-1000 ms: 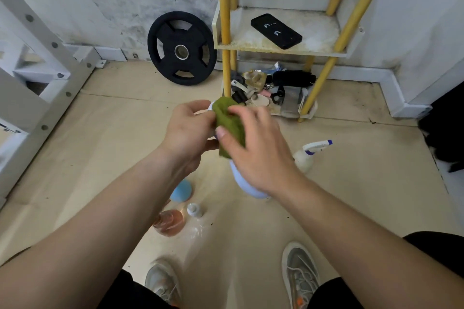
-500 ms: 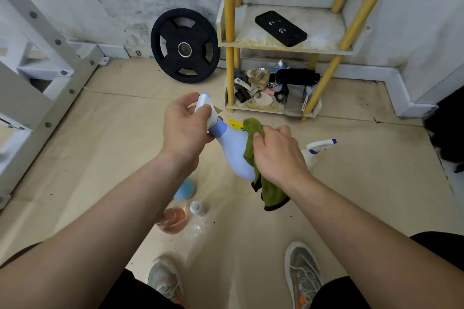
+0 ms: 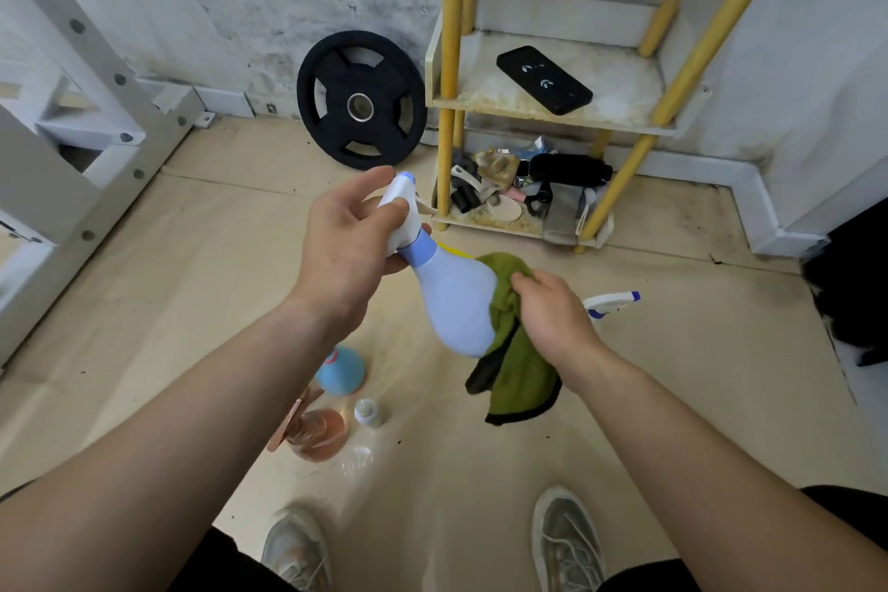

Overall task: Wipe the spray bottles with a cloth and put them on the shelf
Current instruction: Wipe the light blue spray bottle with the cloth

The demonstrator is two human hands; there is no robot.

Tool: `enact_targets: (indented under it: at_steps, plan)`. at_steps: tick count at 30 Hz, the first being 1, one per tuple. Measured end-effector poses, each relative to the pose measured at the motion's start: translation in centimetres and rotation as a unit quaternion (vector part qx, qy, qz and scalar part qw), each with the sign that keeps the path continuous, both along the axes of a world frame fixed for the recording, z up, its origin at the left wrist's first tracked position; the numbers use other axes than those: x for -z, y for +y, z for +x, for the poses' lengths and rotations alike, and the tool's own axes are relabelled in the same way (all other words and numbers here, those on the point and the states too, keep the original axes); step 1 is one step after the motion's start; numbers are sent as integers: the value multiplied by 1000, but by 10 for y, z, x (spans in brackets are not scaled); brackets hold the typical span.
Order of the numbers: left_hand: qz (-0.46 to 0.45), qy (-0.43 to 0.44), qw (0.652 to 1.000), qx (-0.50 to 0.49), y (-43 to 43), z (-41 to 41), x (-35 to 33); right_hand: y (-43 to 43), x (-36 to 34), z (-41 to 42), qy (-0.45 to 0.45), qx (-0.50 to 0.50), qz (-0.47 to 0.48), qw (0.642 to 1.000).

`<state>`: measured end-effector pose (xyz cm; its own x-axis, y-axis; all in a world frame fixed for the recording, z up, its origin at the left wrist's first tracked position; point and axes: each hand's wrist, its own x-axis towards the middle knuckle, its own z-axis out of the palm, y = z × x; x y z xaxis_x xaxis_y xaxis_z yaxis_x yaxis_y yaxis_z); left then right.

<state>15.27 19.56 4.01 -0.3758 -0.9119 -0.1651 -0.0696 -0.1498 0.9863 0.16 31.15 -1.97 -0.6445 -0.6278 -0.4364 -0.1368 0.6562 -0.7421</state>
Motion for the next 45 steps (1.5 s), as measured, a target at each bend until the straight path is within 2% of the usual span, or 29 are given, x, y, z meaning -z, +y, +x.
enact_targets:
  at_steps: [3,5,11,16,21,23,26,29,32,34,37,40,43,45]
  plan:
    - [8,32,999,8,-8,5,-4,4,-5,-3,-192,120,-24,974]
    - [15,57,998,3,-13,7,-4,5,-9,-1,-258,152,-62,952]
    - [40,112,993,-15,-12,4,0,3,-16,13,-310,149,-152,927]
    - [4,57,998,-9,-9,1,-2,3,-21,21,-285,152,-204,924]
    - [29,36,999,13,-8,-1,2,2,-27,29,-200,132,-249,938]
    - [25,40,999,19,-9,-1,4,3,-30,31,-110,101,-237,960]
    - [-4,33,999,40,-9,-3,4,4,-34,32,94,20,-175,980]
    - [-56,2,996,74,2,-9,9,4,-38,37,268,-82,-134,951]
    - [-88,-23,991,101,17,-17,18,2,-43,42,355,-139,-78,921]
    - [-92,-23,990,101,20,-19,19,2,-43,40,367,-141,-76,916]
    - [-95,-9,990,107,13,-18,13,0,-40,29,277,-111,-120,947]
    - [-65,29,991,112,1,-14,8,-3,-37,14,88,-47,-106,989]
    - [-31,66,991,108,-10,-8,6,-2,-34,10,-86,-3,-89,992]
    - [-7,88,991,101,-11,-8,6,0,-32,13,-200,56,-104,973]
